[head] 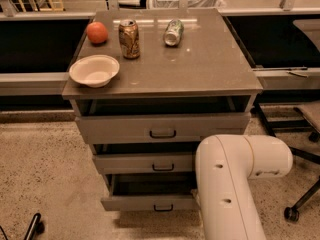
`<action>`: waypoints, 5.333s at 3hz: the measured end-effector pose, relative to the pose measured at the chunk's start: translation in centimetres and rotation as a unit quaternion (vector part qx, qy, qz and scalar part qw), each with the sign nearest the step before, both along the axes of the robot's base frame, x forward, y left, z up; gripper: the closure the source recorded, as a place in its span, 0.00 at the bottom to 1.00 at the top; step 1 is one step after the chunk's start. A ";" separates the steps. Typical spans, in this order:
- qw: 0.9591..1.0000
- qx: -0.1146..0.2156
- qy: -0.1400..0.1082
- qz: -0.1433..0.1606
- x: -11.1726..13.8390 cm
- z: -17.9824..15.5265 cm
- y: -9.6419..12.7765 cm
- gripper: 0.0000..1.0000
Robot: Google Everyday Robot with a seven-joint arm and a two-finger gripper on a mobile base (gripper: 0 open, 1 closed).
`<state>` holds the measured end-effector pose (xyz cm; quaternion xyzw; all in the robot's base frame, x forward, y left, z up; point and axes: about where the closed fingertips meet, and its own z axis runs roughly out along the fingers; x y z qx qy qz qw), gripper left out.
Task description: Open bottom drawer
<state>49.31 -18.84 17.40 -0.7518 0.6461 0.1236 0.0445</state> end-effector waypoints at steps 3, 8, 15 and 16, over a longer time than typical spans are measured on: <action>0.997 0.073 0.001 0.026 -4.8 3.1 0.8 0.25; 0.974 0.150 -0.165 0.029 3.1 6.9 2.5 0.86; 0.979 0.200 0.027 -0.022 -3.7 -2.2 2.5 1.00; 0.978 0.205 0.014 -0.042 -5.7 -1.2 1.6 1.00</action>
Offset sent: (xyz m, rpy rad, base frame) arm -0.0873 -0.0069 0.0511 0.2478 0.0093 0.0127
